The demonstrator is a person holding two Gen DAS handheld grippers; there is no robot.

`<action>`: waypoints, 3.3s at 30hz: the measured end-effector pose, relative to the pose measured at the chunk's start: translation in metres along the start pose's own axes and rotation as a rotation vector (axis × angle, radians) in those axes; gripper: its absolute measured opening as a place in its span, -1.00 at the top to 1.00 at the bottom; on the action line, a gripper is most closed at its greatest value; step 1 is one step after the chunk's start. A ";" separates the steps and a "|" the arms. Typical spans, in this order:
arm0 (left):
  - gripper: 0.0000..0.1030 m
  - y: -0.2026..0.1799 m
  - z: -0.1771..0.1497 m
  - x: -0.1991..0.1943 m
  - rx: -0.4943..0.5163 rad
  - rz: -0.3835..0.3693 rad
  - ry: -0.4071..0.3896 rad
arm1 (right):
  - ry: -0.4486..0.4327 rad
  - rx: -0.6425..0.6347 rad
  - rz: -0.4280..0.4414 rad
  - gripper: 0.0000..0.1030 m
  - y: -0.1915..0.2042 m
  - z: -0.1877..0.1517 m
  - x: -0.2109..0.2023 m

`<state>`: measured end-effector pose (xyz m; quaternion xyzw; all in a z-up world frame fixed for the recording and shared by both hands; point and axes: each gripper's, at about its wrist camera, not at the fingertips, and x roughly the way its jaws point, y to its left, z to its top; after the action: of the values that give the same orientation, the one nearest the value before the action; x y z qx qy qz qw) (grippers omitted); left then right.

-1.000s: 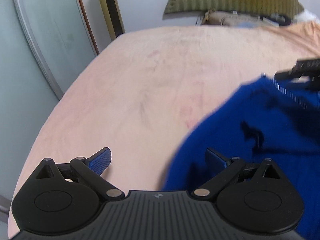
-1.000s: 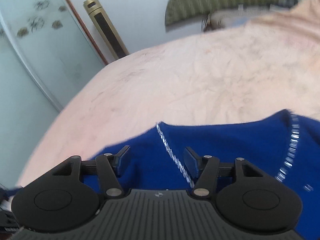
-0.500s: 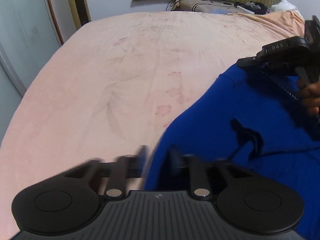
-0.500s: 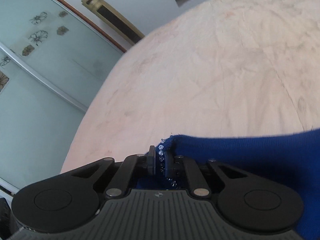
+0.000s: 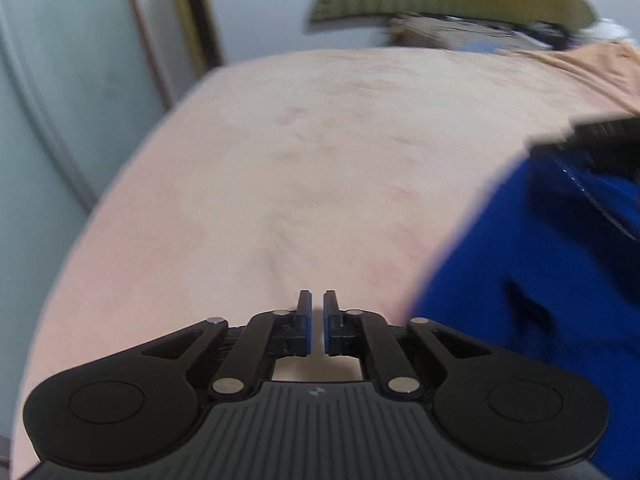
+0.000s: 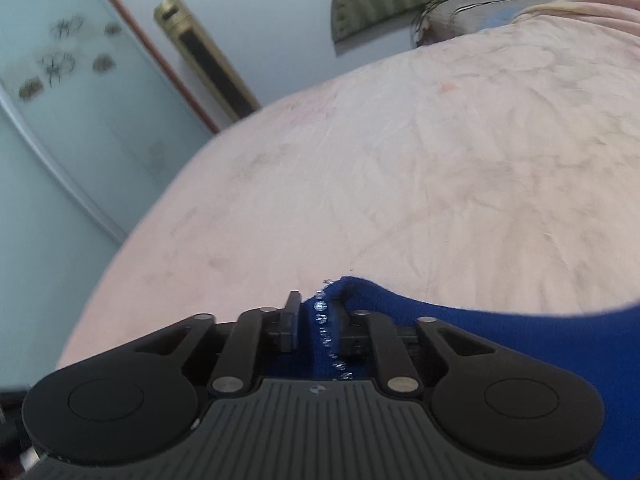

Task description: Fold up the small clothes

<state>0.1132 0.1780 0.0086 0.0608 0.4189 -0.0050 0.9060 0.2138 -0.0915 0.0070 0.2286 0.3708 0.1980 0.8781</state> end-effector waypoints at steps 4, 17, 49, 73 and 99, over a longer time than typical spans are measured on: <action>0.10 -0.001 -0.033 -0.014 -0.004 -0.093 0.036 | -0.093 -0.184 -0.045 -0.12 0.033 -0.015 -0.057; -0.04 -0.006 -0.071 -0.053 0.068 -0.027 -0.031 | 0.111 -0.962 -0.066 0.57 0.142 -0.142 -0.058; -0.42 0.106 -0.152 -0.180 -0.272 0.502 -0.131 | 0.267 -1.372 0.540 1.00 0.277 -0.266 -0.042; -0.42 0.101 -0.168 -0.135 -0.718 0.089 -0.070 | 0.005 -0.429 0.214 -0.47 0.160 -0.124 -0.048; 0.90 0.135 -0.165 -0.081 -1.369 0.071 -0.118 | 0.006 -0.267 0.144 -0.72 0.093 -0.180 -0.119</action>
<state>-0.0564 0.3277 -0.0219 -0.5120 0.2752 0.2874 0.7613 -0.0133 -0.0309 0.0124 0.1352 0.3267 0.3085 0.8831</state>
